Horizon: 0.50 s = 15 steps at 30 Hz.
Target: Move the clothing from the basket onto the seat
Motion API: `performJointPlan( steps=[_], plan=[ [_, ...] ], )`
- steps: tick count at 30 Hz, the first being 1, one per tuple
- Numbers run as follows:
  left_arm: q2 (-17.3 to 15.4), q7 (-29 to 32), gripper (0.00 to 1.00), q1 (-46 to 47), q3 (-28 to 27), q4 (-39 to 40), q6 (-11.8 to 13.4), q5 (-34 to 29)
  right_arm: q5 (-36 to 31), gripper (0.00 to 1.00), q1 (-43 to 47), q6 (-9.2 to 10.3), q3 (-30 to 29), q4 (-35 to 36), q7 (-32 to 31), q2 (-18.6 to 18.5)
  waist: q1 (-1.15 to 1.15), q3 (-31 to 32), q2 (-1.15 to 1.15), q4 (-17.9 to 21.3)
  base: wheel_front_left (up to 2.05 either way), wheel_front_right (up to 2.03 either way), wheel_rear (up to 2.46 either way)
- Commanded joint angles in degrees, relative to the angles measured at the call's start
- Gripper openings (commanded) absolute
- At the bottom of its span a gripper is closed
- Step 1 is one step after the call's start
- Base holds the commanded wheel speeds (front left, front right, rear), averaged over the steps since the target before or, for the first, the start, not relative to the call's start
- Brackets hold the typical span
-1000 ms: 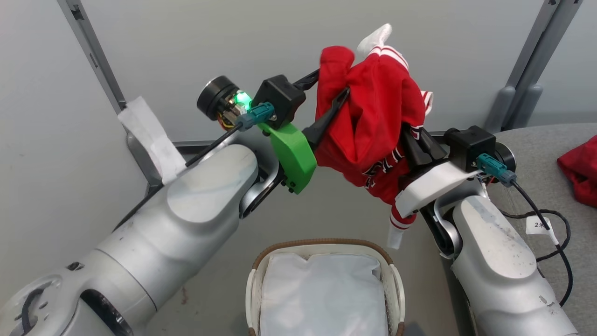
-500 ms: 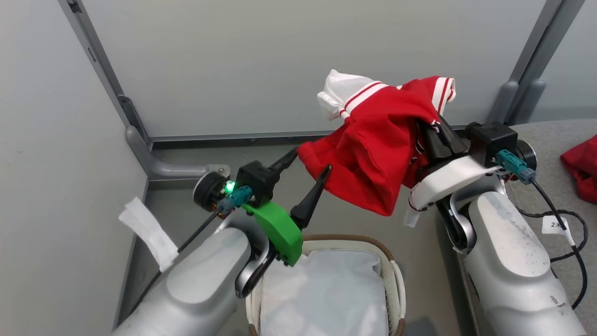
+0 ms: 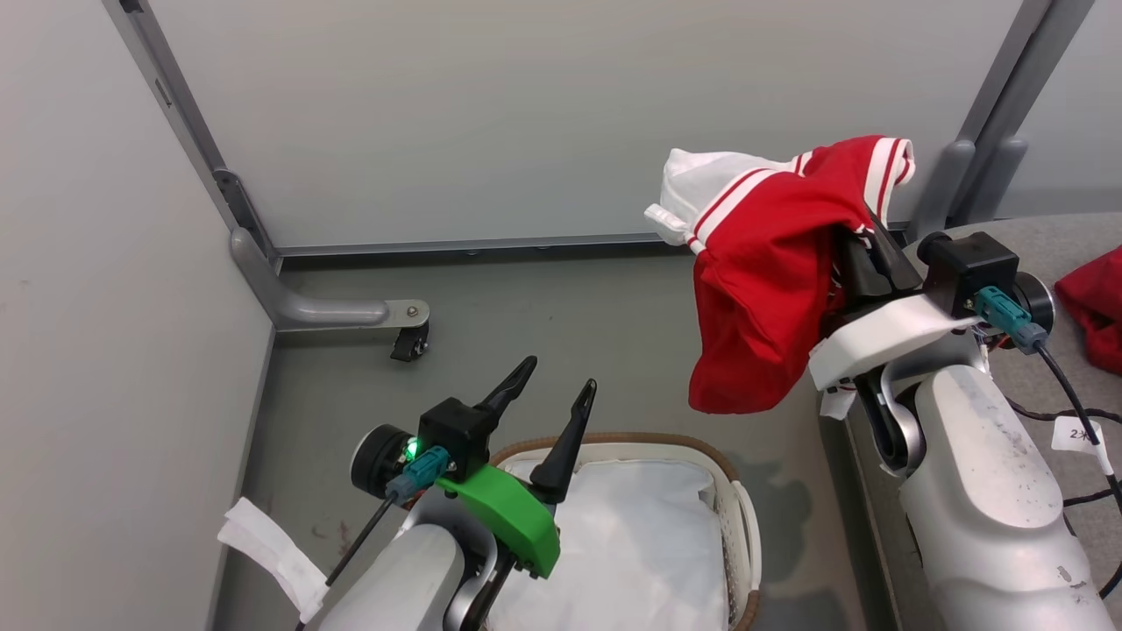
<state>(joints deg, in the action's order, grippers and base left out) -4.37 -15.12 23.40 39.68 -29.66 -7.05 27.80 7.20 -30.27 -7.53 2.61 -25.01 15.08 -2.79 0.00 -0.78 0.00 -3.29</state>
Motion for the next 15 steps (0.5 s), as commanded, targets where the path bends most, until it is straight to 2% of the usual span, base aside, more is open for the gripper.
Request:
performJointPlan(
  steps=[1,8,15],
  plan=[
    [0.17,-0.03,1.00,-0.98,-0.57,0.02,-0.13,-0.73,-0.49,0.00,0.59,0.08,-0.31,0.33,0.13,-0.21,0.00,-0.18,0.00,0.11,0.00,0.00,0.00],
    [0.96,-0.03,1.00,-1.64,-2.10,-0.04,-0.45,-2.47,-1.41,0.00,-0.06,0.08,-1.36,0.24,0.13,-0.23,0.00,-1.86,0.00,2.21,0.00,0.00,0.00],
    [1.22,-0.03,1.00,-0.54,-2.91,1.09,-0.53,-3.95,-2.15,0.00,-1.65,0.08,-2.75,0.92,0.13,-0.24,0.00,-4.95,0.00,8.79,0.00,0.00,0.00]
  ],
)
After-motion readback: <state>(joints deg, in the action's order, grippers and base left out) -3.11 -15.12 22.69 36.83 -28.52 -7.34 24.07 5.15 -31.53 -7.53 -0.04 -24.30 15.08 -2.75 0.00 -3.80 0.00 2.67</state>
